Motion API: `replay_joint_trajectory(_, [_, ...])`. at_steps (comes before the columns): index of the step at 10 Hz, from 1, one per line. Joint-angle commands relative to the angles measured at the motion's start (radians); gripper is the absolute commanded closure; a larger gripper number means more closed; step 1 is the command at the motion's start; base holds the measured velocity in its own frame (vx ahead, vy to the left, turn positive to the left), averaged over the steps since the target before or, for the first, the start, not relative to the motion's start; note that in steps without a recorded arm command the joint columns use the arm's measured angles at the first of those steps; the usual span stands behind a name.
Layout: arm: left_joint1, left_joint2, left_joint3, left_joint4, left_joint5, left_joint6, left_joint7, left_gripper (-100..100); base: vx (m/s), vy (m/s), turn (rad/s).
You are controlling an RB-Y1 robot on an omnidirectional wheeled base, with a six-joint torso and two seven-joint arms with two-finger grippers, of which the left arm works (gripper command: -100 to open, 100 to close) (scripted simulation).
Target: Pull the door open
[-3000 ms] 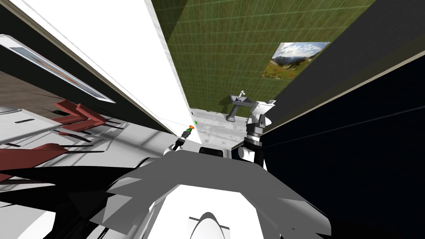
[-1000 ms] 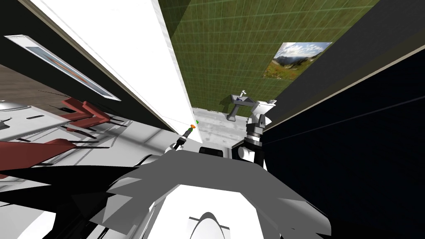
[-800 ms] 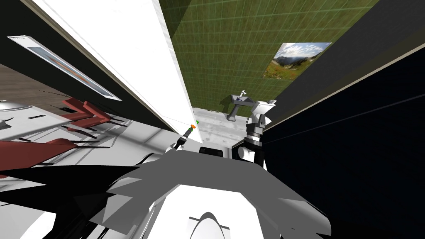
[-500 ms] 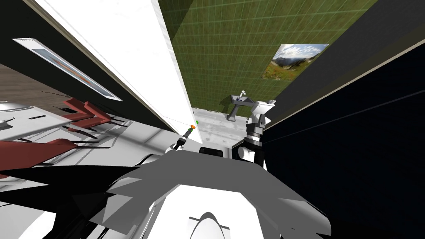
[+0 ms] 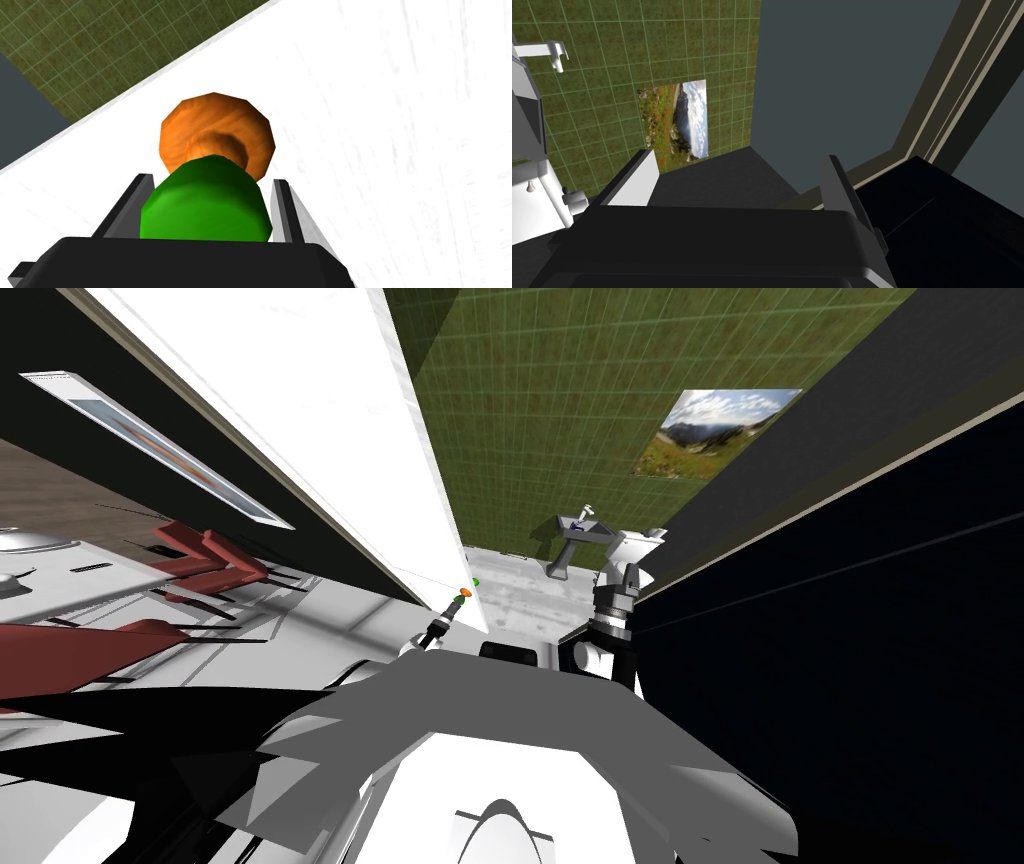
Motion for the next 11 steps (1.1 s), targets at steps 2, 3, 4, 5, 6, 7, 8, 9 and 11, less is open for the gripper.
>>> replay_joint_trajectory(2, [-0.002,-0.008,-0.027,-0.006,0.009,-0.002,0.073,100,-0.027,0.014,-0.002])
replay_joint_trajectory(3, [-0.002,-0.008,-0.027,-0.006,0.009,-0.002,0.082,100,-0.027,0.003,-0.001])
replay_joint_trajectory(4, [-0.005,-0.007,-0.039,-0.005,0.017,-0.003,0.118,100,-0.029,0.009,0.003])
replay_joint_trajectory(5, [-0.005,-0.007,-0.039,-0.003,0.017,-0.003,0.124,100,-0.022,0.012,0.002])
replay_joint_trajectory(6, [-0.008,-0.006,-0.050,-0.004,0.026,-0.003,0.161,100,-0.024,0.010,0.010])
replay_joint_trajectory(7, [-0.012,-0.004,-0.062,-0.002,0.035,-0.003,0.188,100,-0.051,0.014,0.009])
replay_joint_trajectory(8, [-0.012,-0.004,-0.062,-0.002,0.035,-0.003,0.207,100,-0.034,0.010,-0.009])
replay_joint_trajectory(9, [-0.015,-0.003,-0.075,-0.001,0.044,-0.003,0.241,100,-0.027,0.007,0.011])
replay_joint_trajectory(11, [-0.015,-0.003,-0.075,-0.001,0.044,-0.003,0.248,100,-0.014,0.007,0.003])
